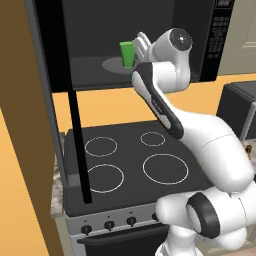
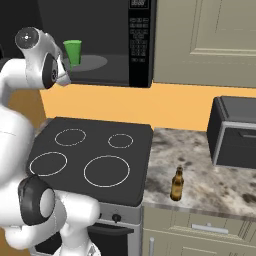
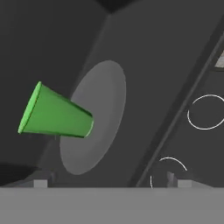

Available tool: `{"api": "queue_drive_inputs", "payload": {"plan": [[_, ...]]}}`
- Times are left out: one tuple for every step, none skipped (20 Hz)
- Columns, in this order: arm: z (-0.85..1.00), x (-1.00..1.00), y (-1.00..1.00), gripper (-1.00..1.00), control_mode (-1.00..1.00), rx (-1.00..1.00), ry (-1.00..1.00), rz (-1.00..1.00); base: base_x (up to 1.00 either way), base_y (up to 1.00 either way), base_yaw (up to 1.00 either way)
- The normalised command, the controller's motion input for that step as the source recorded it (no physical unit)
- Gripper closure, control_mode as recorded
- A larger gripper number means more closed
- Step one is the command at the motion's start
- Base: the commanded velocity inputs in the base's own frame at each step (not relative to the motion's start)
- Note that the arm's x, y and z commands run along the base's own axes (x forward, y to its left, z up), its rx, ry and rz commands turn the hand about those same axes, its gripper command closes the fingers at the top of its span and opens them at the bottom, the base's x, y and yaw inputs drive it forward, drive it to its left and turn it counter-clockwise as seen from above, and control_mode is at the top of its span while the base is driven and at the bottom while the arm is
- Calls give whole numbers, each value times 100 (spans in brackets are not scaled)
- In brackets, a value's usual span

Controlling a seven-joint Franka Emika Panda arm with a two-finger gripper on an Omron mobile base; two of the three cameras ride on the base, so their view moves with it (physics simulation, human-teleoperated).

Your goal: Place the microwavable item in the microwave. Then, close the microwave door and press the start button.

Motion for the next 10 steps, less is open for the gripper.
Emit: {"api": "queue_drive_inputs", "payload": {"plan": [[-51, -41, -3, -100, -100, -10, 0, 0, 0, 0, 0], [-43, -97, -1, -100, -100, -11, -8, 0, 0, 0, 0], [-42, -100, 0, -100, -100, -14, -22, 0, 0, 0, 0], [-48, -100, -3, -100, -100, -16, -31, 0, 0, 0, 0], [-56, -100, -10, -100, -100, -17, -29, 0, 0, 0, 0], [-59, -100, -6, -100, -100, -19, -31, 0, 0, 0, 0], [-68, -100, -1, -100, -100, -21, -30, 0, 0, 0, 0], [-74, -100, 0, -100, -100, -23, -29, 0, 0, 0, 0], [-79, -100, 0, -100, -100, -25, -28, 0, 0, 0, 0], [-81, -100, 0, -100, -100, -27, -27, 0, 0, 0, 0]]}}
